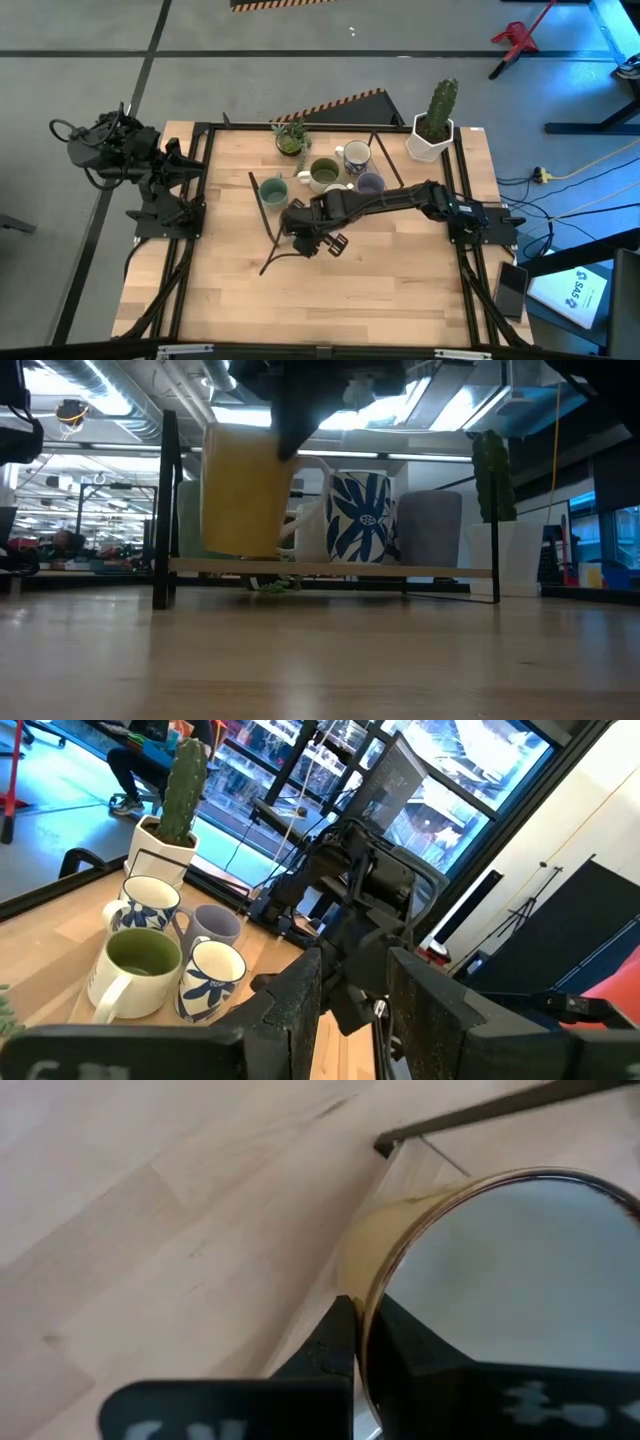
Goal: Place coffee mugs
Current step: Put the yellow mug on the shelf, then return to Home Position
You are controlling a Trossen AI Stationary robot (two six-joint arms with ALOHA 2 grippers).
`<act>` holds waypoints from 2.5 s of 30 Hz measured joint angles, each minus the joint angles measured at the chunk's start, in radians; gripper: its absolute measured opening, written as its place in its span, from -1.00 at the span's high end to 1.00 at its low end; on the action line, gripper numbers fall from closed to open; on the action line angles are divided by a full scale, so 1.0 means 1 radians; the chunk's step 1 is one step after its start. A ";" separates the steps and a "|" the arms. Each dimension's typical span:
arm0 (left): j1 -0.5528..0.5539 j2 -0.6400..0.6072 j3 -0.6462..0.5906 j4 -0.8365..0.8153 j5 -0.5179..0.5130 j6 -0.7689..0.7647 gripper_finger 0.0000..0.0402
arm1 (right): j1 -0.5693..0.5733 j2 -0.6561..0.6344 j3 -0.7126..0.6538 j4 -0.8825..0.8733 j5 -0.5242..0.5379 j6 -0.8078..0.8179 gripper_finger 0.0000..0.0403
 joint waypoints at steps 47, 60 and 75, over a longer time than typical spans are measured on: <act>0.000 0.000 0.000 0.000 0.005 0.027 0.44 | -0.048 -0.084 0.000 0.095 0.011 0.097 0.62; 0.000 0.000 0.000 0.010 0.012 0.092 0.44 | -0.034 -0.386 -0.011 -0.106 0.269 0.325 0.62; 0.000 -0.186 -0.006 -0.064 -0.112 0.274 0.44 | -0.023 -1.227 -0.881 0.359 0.386 0.250 0.62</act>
